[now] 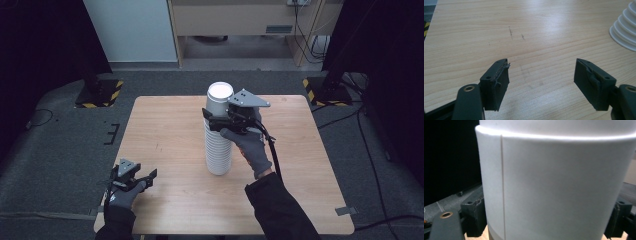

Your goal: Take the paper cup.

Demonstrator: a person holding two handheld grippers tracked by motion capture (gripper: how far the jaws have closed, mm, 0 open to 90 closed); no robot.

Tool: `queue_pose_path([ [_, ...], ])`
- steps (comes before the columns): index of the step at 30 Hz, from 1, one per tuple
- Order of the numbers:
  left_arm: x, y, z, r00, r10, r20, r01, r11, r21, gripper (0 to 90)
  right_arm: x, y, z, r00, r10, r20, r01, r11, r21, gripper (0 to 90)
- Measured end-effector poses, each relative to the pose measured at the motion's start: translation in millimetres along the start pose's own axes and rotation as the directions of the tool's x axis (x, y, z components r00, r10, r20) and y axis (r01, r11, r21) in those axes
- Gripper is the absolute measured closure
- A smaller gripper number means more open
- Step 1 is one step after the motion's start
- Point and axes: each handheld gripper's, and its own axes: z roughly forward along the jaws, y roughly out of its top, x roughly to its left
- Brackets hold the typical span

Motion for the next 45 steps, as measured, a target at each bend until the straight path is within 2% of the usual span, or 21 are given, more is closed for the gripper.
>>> queue_pose_path([
  [5,-0.4,0.1,0.1,1.0000,0.003,0.001,-0.003,1.0000,0.001,27.1,-0.3,1.4,-1.6,1.0000,-0.004,0.000,0.004,0.9999,-0.011,15.7],
  [6,-0.3,0.0,0.2,1.0000,0.001,0.001,-0.001,1.0000,0.001,27.1,-1.6,4.4,-3.6,1.0000,0.001,-0.008,-0.002,0.9996,-0.028,15.8],
  [16,-0.5,0.2,0.1,1.0000,0.003,0.001,-0.003,1.0000,0.000,27.1,-2.5,19.8,-11.1,1.0000,-0.005,-0.005,0.004,0.9979,-0.065,16.0],
  [22,-0.3,0.1,0.1,1.0000,0.002,0.001,-0.002,1.0000,0.000,27.1,-3.9,30.8,-15.0,0.9996,0.020,-0.019,-0.022,0.9957,-0.090,16.0],
  [26,-0.4,0.1,0.2,1.0000,0.003,0.001,-0.003,1.0000,0.002,27.1,-4.8,37.6,-16.6,0.9996,0.016,-0.022,-0.018,0.9950,-0.098,16.0],
  [33,0.1,0.2,-0.1,1.0000,0.004,0.000,-0.004,1.0000,0.000,27.1,-8.7,45.7,-21.1,0.9985,0.047,-0.027,-0.050,0.9907,-0.127,16.0],
  [39,-0.4,0.4,0.0,1.0000,0.004,0.000,-0.004,1.0000,0.000,27.1,-11.2,53.3,-26.3,0.9986,0.043,-0.030,-0.047,0.9882,-0.146,16.0],
  [45,-0.2,0.3,0.0,1.0000,0.005,-0.001,-0.005,1.0000,0.000,27.1,-13.7,60.4,-33.2,0.9974,0.061,-0.039,-0.067,0.9824,-0.175,16.0],
])
